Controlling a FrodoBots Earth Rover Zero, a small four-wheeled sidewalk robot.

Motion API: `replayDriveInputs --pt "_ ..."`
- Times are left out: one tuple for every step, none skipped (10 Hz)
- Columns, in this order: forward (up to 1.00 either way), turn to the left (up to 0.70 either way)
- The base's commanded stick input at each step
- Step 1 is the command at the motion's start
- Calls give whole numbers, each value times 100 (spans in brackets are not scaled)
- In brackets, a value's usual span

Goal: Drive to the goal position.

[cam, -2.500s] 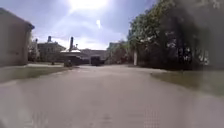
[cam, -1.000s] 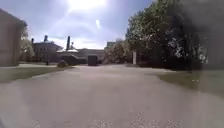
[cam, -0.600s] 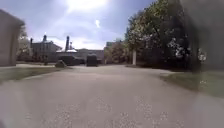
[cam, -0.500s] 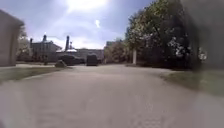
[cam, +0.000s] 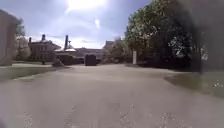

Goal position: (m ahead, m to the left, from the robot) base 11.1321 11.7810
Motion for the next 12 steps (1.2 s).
replayDriveInputs --pt "100 0" --pt "100 0" --pt "100 0" --pt "100 0" --pt "100 0" --pt "100 0" --pt "100 0" --pt "100 0" --pt "100 0" --pt "100 0" --pt "100 0" --pt "100 0"
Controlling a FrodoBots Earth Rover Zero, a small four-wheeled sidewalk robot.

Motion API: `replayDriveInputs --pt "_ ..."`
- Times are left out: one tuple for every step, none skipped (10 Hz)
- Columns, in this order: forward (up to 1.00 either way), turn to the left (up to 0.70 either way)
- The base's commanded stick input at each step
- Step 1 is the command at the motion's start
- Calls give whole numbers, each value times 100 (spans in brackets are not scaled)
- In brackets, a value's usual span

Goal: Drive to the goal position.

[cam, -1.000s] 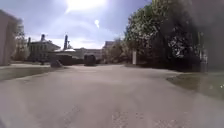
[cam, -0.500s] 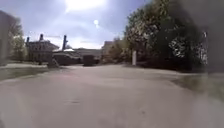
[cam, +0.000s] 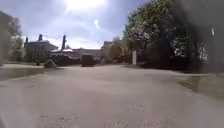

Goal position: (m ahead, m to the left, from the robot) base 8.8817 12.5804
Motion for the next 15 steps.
replayDriveInputs --pt "100 0" --pt "100 0" --pt "100 0" --pt "100 0" --pt "100 0" --pt "78 0" --pt "6 0" --pt "0 0" --pt "0 0" --pt "0 0" --pt "0 0" --pt "0 0" --pt "0 0" --pt "0 0" --pt "0 0"
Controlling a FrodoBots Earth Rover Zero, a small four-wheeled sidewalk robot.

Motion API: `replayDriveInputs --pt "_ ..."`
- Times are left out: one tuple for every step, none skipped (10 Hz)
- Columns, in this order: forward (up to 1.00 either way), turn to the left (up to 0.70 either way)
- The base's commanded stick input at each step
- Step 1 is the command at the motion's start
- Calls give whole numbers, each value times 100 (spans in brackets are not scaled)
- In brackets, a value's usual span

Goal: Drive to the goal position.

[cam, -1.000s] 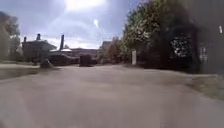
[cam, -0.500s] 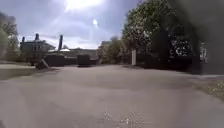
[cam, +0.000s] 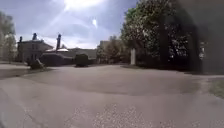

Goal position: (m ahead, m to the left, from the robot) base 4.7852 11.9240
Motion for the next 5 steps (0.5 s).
replayDriveInputs --pt "0 0" --pt "16 0" --pt "100 0" --pt "100 0" --pt "100 0"
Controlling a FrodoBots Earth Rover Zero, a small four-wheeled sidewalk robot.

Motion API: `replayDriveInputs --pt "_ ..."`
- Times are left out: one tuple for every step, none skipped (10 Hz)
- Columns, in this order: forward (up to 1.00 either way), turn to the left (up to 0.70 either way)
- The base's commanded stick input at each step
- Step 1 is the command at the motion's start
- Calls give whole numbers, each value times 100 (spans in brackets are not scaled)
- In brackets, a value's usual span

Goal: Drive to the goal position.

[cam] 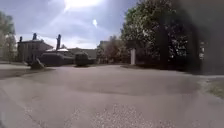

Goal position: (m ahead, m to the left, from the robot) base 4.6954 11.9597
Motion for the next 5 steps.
replayDriveInputs --pt "100 0" --pt "100 0" --pt "100 0" --pt "100 0" --pt "100 0"
